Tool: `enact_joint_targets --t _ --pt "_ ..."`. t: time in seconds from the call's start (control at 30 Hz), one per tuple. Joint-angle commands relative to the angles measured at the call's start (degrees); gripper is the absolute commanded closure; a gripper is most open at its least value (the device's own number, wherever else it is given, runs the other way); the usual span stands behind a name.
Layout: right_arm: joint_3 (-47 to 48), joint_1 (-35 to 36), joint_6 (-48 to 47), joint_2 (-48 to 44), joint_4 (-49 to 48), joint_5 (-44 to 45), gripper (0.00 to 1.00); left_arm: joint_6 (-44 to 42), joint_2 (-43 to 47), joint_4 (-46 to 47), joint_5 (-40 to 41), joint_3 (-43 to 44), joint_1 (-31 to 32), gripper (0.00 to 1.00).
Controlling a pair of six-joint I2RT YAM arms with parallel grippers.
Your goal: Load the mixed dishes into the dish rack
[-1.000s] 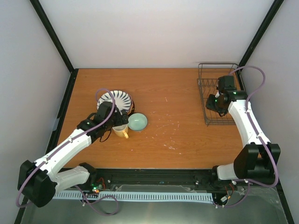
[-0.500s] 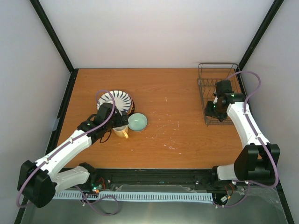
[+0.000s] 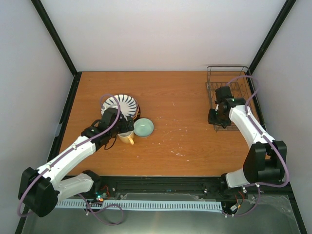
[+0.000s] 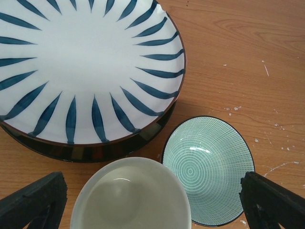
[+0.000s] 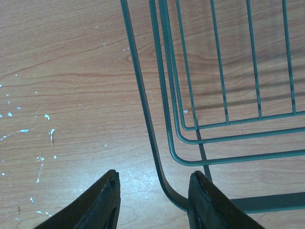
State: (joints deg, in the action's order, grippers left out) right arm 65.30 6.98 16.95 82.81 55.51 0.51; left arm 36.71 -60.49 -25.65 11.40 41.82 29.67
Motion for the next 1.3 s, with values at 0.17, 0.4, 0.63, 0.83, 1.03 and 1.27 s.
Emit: enact_joint_targets --t 0.17,0.4,0.63,0.83,1.03,1.27 --pt "-0.1 2.4 -0.6 3.8 0.9 0.2 0.64 -0.9 -0.4 1.8 0.6 -0.4 -0.4 0.00" --pt "0.8 5.3 -0.5 6.8 1.1 -1.3 0.69 -1.2 -0.8 1.8 1.1 -0.4 -0.4 0.00" --pt "1.3 6.4 -0.5 8.3 1.2 -1.1 0.83 -1.6 -0.9 1.7 1.6 -0.6 -0.4 0.00" --pt "3.2 6.5 -0.6 8.1 2.2 0.4 0.97 -1.6 -1.1 1.8 1.6 -0.4 -0.4 0.00" --pt "6.0 6.5 -0.9 8.5 3.2 1.6 0.97 -1.7 -1.6 1.8 1.8 0.1 -0.5 0.00" --pt "7.1 6.5 -2.1 7.9 3.9 0.5 0.97 -1.5 -1.9 1.8 1.7 0.1 -0.5 0.00"
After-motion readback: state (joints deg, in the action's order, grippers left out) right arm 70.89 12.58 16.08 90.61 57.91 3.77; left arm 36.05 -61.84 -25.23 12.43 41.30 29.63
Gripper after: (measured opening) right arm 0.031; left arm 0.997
